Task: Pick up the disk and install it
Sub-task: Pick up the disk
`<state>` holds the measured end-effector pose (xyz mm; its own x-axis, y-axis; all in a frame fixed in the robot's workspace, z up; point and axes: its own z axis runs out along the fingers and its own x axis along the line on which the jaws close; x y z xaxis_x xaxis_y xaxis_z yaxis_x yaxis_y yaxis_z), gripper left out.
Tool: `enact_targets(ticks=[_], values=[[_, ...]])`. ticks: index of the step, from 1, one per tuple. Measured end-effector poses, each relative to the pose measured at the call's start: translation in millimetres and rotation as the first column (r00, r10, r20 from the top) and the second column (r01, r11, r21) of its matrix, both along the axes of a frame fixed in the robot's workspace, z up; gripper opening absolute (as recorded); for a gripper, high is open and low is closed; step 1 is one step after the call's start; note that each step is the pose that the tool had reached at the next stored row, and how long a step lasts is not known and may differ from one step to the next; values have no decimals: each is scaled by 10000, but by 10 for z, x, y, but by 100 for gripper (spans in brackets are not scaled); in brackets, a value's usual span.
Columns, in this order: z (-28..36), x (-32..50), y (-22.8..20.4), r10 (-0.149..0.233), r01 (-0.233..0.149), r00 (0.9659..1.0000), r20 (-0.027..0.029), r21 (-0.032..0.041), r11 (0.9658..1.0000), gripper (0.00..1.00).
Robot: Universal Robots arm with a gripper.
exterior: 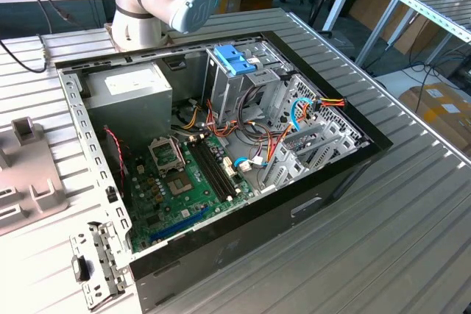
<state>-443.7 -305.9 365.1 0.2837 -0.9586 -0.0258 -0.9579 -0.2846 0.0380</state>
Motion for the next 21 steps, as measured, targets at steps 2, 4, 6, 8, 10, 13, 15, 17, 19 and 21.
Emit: enact_targets(ticks=[2,4,6,8,10,13,15,17,19,21], values=[[-5,-8,1,2,-2,10000,1,0,10000,48],[-10,-16,2,5,-5,10000,0,0,10000,48],[-17,-26,4,8,-8,10000,1,0,10000,48],[-22,-33,5,10,-10,10000,0,0,10000,48],[-31,-46,7,14,-14,10000,0,0,10000,48],[-40,-60,12,16,-16,10000,-1,0,10000,48],[-46,-66,22,17,-17,10000,-1,0,10000,48],[-58,-72,52,17,-17,10000,-1,0,10000,48],[-67,-72,83,-4,4,10000,0,0,10000,48],[-79,-72,91,-138,138,9999,1,-1,9999,48]])
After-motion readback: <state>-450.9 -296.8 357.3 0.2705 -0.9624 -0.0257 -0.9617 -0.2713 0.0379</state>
